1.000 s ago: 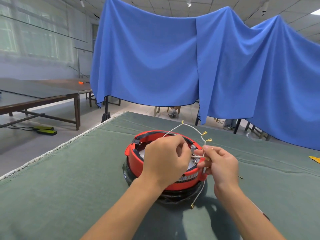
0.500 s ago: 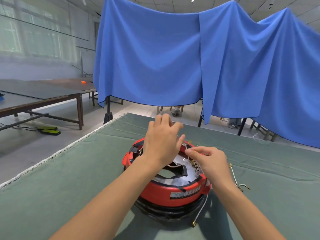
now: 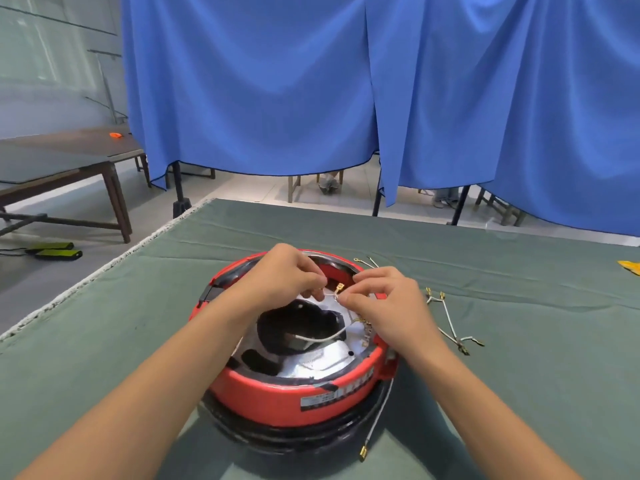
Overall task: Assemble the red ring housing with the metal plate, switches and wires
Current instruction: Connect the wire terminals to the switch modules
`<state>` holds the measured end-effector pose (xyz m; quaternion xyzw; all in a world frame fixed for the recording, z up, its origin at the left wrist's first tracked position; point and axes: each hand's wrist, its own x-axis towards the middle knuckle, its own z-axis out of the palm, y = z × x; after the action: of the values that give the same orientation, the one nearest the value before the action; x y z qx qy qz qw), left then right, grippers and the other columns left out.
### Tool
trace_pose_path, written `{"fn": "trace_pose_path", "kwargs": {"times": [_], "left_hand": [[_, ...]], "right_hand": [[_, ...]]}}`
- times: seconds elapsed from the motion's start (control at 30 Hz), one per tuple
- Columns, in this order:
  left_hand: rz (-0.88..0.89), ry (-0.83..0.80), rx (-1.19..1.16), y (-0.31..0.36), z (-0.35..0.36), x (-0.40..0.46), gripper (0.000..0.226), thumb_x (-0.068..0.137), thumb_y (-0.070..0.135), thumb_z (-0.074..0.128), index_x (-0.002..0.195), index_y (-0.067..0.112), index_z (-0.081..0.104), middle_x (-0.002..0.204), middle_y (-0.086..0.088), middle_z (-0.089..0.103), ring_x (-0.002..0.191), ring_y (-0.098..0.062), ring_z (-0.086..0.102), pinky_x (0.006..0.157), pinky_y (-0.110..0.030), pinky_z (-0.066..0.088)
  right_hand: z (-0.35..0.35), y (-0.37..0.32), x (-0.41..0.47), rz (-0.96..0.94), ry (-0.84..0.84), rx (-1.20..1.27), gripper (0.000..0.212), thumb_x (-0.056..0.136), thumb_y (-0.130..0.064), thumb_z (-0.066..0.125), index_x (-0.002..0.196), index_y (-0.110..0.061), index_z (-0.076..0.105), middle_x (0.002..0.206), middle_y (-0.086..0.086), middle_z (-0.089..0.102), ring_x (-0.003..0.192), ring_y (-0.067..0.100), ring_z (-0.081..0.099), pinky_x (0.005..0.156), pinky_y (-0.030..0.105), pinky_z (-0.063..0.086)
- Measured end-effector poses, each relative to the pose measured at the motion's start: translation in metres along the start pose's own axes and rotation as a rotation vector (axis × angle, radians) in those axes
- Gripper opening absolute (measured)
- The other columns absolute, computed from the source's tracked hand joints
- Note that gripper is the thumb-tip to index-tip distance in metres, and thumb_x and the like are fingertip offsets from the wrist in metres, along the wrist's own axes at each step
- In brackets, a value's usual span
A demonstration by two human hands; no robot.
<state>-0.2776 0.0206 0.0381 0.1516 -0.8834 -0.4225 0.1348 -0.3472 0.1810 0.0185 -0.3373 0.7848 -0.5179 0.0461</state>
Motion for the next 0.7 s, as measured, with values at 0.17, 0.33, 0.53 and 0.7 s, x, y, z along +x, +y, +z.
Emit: {"fn": "trace_pose_path", "kwargs": {"times": [0.17, 0.33, 0.53, 0.7], "left_hand": [[-0.009, -0.078, 0.032, 0.004, -0.002, -0.002, 0.008, 0.08, 0.01, 0.07, 0.077, 0.015, 0.076, 0.062, 0.007, 0.069, 0.062, -0.004, 0.06, 0.065, -0.019, 0.048], [0.009, -0.136, 0.073, 0.015, -0.008, -0.001, 0.007, 0.079, 0.011, 0.072, 0.08, 0.017, 0.076, 0.072, 0.0, 0.073, 0.069, -0.005, 0.064, 0.076, -0.024, 0.054], [0.061, -0.336, 0.257, 0.031, -0.004, 0.008, 0.01, 0.078, 0.009, 0.072, 0.086, 0.012, 0.077, 0.065, 0.01, 0.068, 0.052, 0.008, 0.057, 0.056, -0.005, 0.042], [0.114, -0.313, 0.252, 0.019, 0.014, 0.016, 0.01, 0.077, 0.014, 0.074, 0.086, 0.012, 0.078, 0.066, 0.004, 0.069, 0.056, -0.004, 0.055, 0.057, -0.016, 0.045]], "right_hand": [[0.001, -0.001, -0.004, -0.024, 0.01, -0.014, 0.031, 0.082, -0.027, 0.07, 0.055, -0.041, 0.067, 0.09, -0.013, 0.063, 0.113, 0.02, 0.051, 0.098, 0.039, 0.041], [0.0, 0.006, 0.0, 0.027, 0.13, 0.139, 0.017, 0.088, -0.02, 0.061, 0.072, -0.017, 0.066, 0.077, 0.001, 0.068, 0.079, 0.018, 0.061, 0.067, 0.021, 0.045], [0.001, 0.017, 0.012, 0.046, 0.185, 0.075, 0.019, 0.087, -0.012, 0.062, 0.092, -0.027, 0.051, 0.107, -0.002, 0.054, 0.085, 0.001, 0.054, 0.064, 0.012, 0.036], [0.001, 0.025, 0.027, 0.162, 0.163, 0.14, 0.016, 0.088, -0.011, 0.06, 0.101, -0.019, 0.058, 0.108, 0.0, 0.06, 0.093, 0.012, 0.056, 0.074, 0.024, 0.04]]}}
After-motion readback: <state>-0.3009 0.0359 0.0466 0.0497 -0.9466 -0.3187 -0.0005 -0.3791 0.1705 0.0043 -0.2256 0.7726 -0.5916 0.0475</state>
